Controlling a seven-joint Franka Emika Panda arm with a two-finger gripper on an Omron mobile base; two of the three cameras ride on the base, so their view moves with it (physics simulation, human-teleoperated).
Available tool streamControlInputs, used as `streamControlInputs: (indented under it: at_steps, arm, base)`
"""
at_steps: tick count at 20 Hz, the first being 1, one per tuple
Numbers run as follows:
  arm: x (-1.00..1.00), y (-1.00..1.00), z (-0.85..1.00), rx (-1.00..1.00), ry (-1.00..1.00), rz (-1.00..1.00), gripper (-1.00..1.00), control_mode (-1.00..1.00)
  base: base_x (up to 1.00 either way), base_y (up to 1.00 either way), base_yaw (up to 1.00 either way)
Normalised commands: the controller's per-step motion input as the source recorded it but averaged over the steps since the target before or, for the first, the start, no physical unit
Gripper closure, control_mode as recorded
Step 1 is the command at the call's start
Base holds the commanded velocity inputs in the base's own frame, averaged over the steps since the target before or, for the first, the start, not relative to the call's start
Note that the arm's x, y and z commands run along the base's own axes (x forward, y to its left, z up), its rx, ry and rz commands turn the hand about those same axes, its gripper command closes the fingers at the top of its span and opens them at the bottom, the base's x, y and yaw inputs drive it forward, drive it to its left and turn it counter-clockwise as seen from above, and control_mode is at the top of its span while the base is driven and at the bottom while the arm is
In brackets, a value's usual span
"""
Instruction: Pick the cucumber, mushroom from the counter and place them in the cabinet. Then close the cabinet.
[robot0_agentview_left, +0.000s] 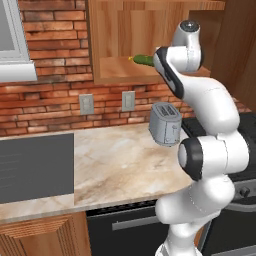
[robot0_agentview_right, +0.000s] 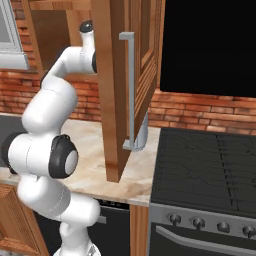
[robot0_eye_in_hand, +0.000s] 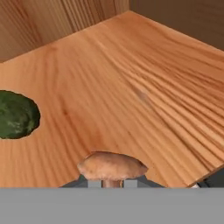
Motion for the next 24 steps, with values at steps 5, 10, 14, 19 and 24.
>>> streamControlInputs:
  at_steps: [5,10,14,19,24]
  arm:
    - [0.59,-0.16,0.0,0.0,-0.16,-0.03,1.0,-1.0]
    - [0.58,-0.18,0.0,0.02,-0.12,-0.03,1.0,-1.0]
    - [0.61,-0.2,0.0,0.02,-0.01,-0.05,1.0,-1.0]
    - [0.73,-0.06,0.0,0.0,0.03,-0.05,1.0,-1.0]
    - [0.61,0.0,-0.05,0.0,0.05,-0.03,-1.0,-1.0]
  base:
    - [0.0,0.0,0.0]
    - [0.0,0.0,0.0]
    - [0.0,0.0,0.0]
    - [0.0,0.0,0.0]
    - [0.0,0.0,0.0]
